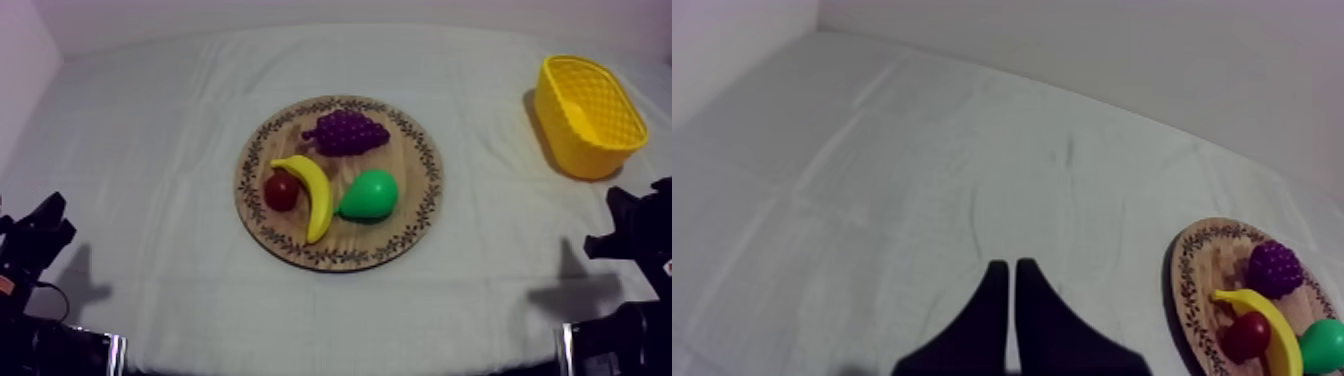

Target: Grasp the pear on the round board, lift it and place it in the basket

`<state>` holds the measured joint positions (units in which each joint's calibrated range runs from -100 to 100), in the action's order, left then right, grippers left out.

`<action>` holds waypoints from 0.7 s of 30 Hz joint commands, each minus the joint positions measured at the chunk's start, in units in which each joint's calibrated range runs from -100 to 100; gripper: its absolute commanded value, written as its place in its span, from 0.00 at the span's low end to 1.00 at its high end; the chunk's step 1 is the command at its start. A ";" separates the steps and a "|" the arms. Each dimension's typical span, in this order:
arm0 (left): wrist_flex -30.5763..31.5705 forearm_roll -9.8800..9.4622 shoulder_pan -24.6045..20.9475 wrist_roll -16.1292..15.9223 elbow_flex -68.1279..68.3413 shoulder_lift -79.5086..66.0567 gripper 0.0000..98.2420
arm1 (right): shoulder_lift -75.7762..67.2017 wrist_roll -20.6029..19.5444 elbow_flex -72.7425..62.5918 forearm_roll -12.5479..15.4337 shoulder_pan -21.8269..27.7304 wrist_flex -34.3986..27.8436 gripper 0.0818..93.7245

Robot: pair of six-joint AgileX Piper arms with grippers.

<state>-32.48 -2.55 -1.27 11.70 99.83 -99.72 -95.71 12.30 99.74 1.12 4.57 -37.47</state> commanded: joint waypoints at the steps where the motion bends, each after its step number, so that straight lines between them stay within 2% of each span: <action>1: -0.01 -0.01 0.00 -0.01 -0.05 -0.02 0.00 | -0.05 -0.02 0.04 0.03 0.03 0.05 0.00; 13: -0.01 -0.01 0.00 -0.01 -0.05 -0.02 0.00 | -0.05 -0.11 0.04 0.03 0.03 0.05 0.00; 18: -0.01 -0.01 0.00 -0.01 -0.05 -0.02 0.00 | -0.05 -3.44 0.04 0.03 0.03 0.05 0.00; 21: -0.01 -0.01 0.00 -0.01 -0.05 -0.02 0.00 | -0.05 -3.31 0.04 0.03 0.03 0.05 0.00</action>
<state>-32.48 -2.55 -1.27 11.70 99.83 -99.72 -95.71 8.66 99.74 1.12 4.57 -37.47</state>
